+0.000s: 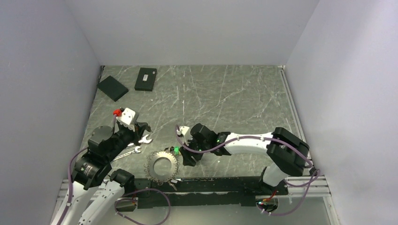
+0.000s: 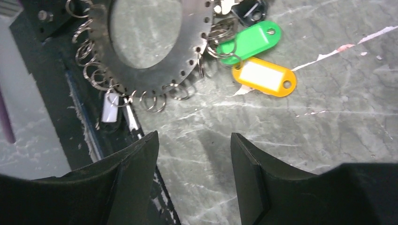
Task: Put the keys on the keyring
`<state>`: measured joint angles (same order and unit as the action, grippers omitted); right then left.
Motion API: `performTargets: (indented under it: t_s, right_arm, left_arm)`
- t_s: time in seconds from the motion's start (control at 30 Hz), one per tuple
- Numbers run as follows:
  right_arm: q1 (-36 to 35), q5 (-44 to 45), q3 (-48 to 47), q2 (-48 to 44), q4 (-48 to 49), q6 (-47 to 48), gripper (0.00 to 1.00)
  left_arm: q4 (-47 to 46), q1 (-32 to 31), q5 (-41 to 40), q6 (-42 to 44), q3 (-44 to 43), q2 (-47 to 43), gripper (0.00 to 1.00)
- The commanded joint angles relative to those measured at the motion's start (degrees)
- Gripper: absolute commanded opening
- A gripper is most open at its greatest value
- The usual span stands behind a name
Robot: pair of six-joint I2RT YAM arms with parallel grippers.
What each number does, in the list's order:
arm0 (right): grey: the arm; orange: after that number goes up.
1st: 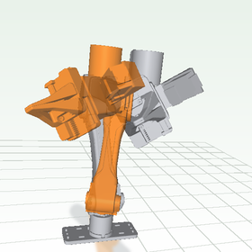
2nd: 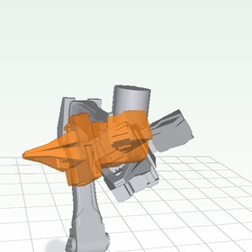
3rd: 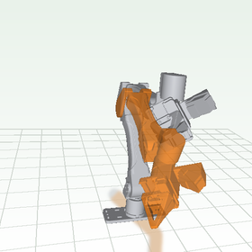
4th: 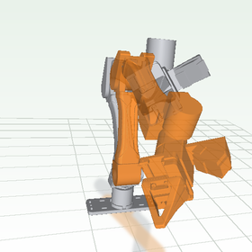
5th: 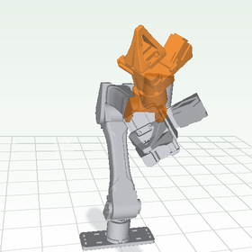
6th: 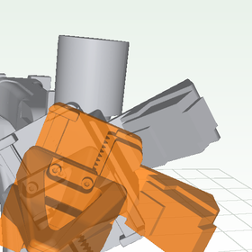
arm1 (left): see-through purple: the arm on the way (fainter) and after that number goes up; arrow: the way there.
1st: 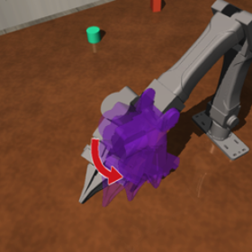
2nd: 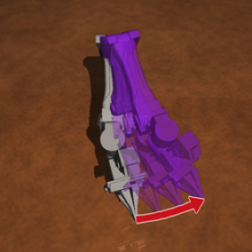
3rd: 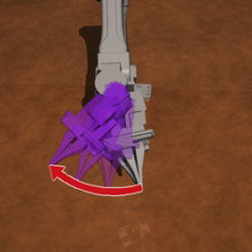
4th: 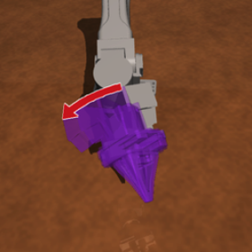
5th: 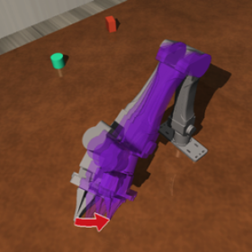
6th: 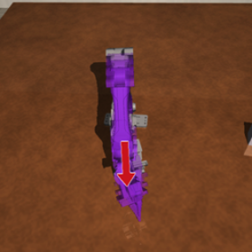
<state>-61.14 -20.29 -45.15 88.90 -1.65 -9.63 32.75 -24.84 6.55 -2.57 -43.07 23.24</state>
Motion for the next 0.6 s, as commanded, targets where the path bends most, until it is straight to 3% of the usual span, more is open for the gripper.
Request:
performTargets:
  t_s: [0.0,0.57]
  right_arm:
    - [-0.7,5.2,-3.6,1.8,1.4,-3.6,0.62]
    - [-1.9,-8.7,-6.2,11.3,11.2,-0.4,0.58]
  left_arm:
    - [0.1,0.0,-4.8,0.2,-1.0,-0.7,0.00]
    - [0.0,0.0,-4.8,0.2,-0.9,-0.5,0.00]
